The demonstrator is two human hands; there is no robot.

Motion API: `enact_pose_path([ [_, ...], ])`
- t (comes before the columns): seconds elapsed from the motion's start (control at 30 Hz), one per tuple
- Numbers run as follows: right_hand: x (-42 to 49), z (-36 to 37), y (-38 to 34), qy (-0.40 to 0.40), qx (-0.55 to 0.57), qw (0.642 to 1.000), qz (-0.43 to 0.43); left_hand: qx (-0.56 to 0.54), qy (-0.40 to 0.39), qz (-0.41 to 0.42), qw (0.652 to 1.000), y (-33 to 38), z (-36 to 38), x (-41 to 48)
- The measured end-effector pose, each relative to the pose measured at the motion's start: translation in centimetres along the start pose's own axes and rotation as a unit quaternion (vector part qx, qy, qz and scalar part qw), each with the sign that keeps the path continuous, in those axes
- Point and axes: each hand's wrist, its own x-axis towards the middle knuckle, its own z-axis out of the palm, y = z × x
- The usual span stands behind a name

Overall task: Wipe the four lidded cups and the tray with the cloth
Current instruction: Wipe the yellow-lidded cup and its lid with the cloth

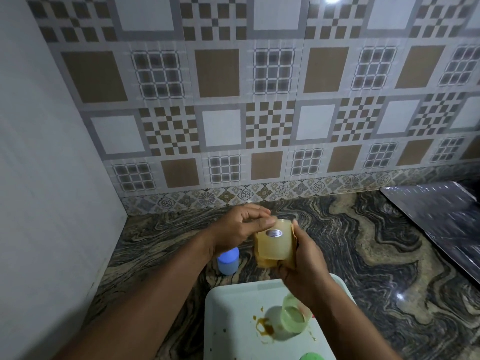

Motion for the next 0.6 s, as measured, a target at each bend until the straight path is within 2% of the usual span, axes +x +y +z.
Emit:
enact_pose_path([
  [0.07, 0.1, 0.3, -0.1, 0.025, -0.082, 0.992, -0.093, 0.025, 0.007, 0.015, 1.0, 0.5, 0.1, 0.3],
  [0.1, 0.2, 0.3, 0.0, 0.03, -0.104, 0.988, -0.108, 0.037, 0.004, 0.024, 0.999, 0.6, 0.2, 0.4],
  [0.13, 0.2, 0.3, 0.2, 0.024, -0.089, 0.992, -0.089, 0.043, -0.002, 0.032, 0.999, 0.6, 0.2, 0.4],
  [0.2, 0.0, 0.1, 0.0, -0.016, -0.007, 0.999, 0.028, 0.013, -0.007, 0.036, 0.999, 0.0, 0.1, 0.4],
  [0.27, -0.8, 0.2, 0.1, -0.069, 0.036, 0.989, 0.122, -0.049, 0.005, 0.017, 0.999, -1.0, -0.1, 0.2],
  [0.37, -0.6, 0.0, -0.3, -0.058, 0.016, 0.994, 0.093, -0.04, 0.018, 0.009, 0.999, -1.3, 0.0, -0.1],
  [0.5, 0.1, 0.6, -1.0, 0.028, -0.072, 0.997, -0.021, 0.043, 0.025, 0.029, 0.998, -0.2, 0.1, 0.3],
  [0.53, 0.1, 0.7, -1.0, 0.031, -0.077, 0.996, -0.027, 0.051, 0.023, 0.04, 0.998, -0.2, 0.1, 0.5],
  [0.6, -0.2, 0.7, -1.1, -0.02, -0.001, 0.998, 0.056, 0.008, 0.011, 0.054, 0.998, -0.4, 0.4, 0.6],
])
